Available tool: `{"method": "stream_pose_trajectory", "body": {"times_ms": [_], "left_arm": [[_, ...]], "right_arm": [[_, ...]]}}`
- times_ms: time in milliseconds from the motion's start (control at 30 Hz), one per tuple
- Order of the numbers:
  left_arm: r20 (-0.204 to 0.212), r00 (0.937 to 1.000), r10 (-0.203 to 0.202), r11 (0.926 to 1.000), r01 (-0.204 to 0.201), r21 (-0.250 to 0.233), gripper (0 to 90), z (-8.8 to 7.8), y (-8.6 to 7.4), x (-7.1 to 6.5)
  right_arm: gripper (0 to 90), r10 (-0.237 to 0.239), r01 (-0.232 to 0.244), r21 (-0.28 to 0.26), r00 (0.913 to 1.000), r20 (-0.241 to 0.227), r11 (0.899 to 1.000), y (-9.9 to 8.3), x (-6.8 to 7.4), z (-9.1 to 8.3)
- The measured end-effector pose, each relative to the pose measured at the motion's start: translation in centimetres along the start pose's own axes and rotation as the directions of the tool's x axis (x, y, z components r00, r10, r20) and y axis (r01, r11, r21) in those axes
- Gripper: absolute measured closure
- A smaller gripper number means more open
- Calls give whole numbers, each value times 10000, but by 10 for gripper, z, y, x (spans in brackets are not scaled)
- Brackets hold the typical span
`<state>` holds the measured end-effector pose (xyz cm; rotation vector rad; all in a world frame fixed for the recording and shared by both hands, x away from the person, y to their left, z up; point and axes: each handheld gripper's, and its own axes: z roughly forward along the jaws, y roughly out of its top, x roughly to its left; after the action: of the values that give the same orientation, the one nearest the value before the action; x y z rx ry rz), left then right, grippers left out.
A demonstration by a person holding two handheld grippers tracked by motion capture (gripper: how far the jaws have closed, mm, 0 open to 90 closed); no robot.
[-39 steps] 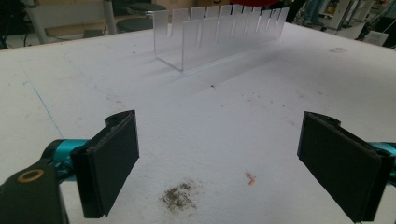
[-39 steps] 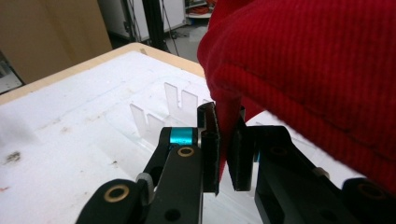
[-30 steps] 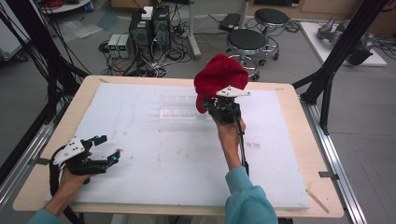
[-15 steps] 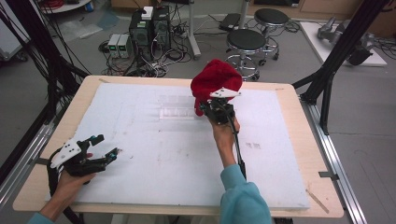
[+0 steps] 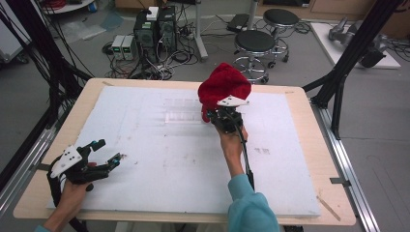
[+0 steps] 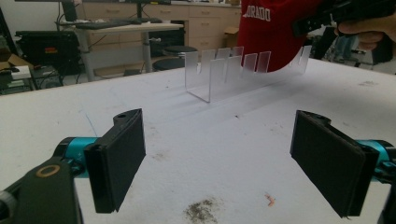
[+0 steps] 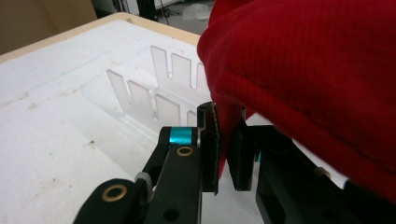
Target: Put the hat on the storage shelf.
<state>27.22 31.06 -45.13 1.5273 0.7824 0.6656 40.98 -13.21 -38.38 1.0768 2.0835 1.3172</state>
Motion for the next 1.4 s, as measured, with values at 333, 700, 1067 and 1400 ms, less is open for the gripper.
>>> {"method": "stream_pose_trajectory", "body": {"times_ms": [333,700,1067,1400], "left_arm": [[-31,9999,-144,9998,144,-114,185,-1,-1,1],[-28,9998,-180,9994,179,-298,184,-3,-1,1],[13,10000,-18,9996,19,-268,184,-2,-1,0],[45,10000,-15,9996,16,-266,184,-2,-1,0]], "right_arm": [[458,-632,626,115,9960,636,9980,3,9,-8],[203,-168,186,-485,9991,390,9986,-1,18,-57],[199,-162,276,-1974,9981,589,9799,-3,21,-129],[185,128,145,-2690,9949,997,9630,-50,7,-170]]}}
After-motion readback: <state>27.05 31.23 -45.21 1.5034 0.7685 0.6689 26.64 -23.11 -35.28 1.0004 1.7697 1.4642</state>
